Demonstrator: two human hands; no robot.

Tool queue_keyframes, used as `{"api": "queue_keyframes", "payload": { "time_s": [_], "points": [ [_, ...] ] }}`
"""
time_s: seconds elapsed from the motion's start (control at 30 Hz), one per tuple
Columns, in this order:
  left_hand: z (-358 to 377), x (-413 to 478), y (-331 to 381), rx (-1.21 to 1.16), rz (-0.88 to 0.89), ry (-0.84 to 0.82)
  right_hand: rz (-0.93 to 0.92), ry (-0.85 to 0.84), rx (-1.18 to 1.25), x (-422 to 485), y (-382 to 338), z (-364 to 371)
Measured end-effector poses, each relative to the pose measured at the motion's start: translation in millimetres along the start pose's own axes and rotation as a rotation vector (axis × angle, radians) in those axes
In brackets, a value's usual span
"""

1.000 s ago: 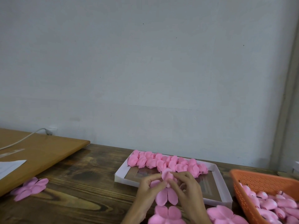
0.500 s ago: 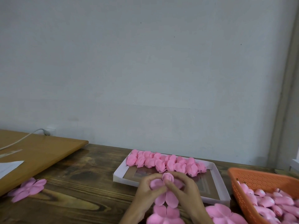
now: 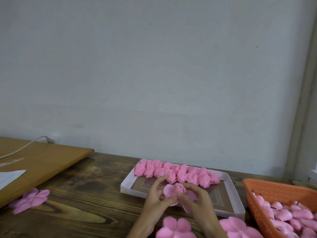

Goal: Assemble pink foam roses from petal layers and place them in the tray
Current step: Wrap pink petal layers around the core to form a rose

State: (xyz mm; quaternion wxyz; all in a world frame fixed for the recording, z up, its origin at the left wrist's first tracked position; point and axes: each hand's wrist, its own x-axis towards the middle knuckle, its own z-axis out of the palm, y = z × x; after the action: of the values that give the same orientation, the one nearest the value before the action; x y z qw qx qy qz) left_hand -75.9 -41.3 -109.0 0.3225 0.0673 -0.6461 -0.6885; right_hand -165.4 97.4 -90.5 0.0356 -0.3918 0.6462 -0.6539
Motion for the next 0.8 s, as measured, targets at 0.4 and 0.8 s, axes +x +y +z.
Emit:
{"api": "queue_keyframes", "payload": {
  "time_s": [0.4, 0.8],
  "points": [
    [-4.6, 5.3, -3.9, 0.049, 0.056, 0.167, 0.11, 0.016, 0.284, 2.7, 6.3, -0.6],
    [-1.6, 4.1, -1.6, 0.03, 0.091, 0.214, 0.041, -0.108, 0.289, -1.0, 6.7, 8.3]
  ]
}}
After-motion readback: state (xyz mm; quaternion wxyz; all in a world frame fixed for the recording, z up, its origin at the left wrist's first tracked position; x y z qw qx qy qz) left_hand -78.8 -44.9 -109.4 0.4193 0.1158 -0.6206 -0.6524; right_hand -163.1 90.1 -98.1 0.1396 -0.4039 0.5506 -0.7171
